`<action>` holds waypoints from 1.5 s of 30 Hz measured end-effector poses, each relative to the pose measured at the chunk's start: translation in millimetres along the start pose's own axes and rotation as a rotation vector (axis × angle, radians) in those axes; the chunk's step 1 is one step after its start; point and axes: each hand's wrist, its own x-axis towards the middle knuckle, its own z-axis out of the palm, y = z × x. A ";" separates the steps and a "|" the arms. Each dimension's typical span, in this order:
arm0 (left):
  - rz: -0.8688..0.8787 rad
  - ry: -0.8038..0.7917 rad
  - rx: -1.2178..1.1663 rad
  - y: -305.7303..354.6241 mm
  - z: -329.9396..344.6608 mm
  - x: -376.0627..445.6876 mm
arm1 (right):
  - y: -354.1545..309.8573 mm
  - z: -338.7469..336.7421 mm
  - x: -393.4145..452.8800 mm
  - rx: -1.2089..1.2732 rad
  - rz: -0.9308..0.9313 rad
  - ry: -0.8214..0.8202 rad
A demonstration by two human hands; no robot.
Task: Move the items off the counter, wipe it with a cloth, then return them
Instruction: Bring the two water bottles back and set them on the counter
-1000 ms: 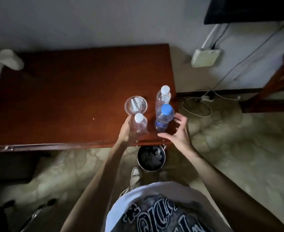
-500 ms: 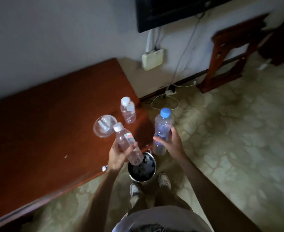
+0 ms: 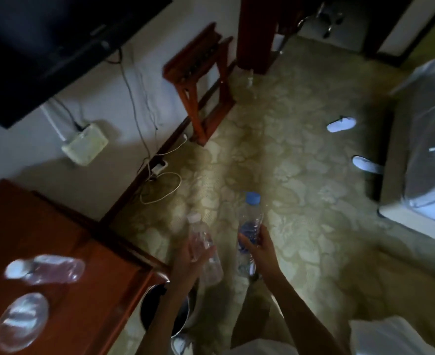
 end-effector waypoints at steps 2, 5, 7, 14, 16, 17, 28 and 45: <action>0.018 -0.004 0.059 10.1 22.8 22.2 | -9.3 -28.1 26.7 0.017 0.006 0.031; 0.005 -0.066 0.079 60.5 70.7 62.8 | -30.9 -79.1 76.0 0.039 0.000 0.046; 0.031 -0.053 0.026 95.6 109.5 93.2 | -54.8 -115.4 109.5 0.047 -0.012 0.063; 0.169 -0.076 0.032 216.4 213.2 186.0 | -134.2 -216.7 209.4 0.063 -0.128 0.223; 0.171 -0.102 0.047 236.2 234.4 221.5 | -146.4 -231.8 242.8 0.080 -0.131 0.255; 0.165 -0.119 0.057 247.2 243.1 236.6 | -150.1 -236.9 259.2 0.086 -0.120 0.261; 0.123 -0.257 0.003 387.4 344.1 472.4 | -261.0 -305.7 508.6 0.019 -0.072 0.442; 0.075 -0.337 0.038 637.5 561.7 827.0 | -432.7 -459.2 898.0 0.159 -0.093 0.493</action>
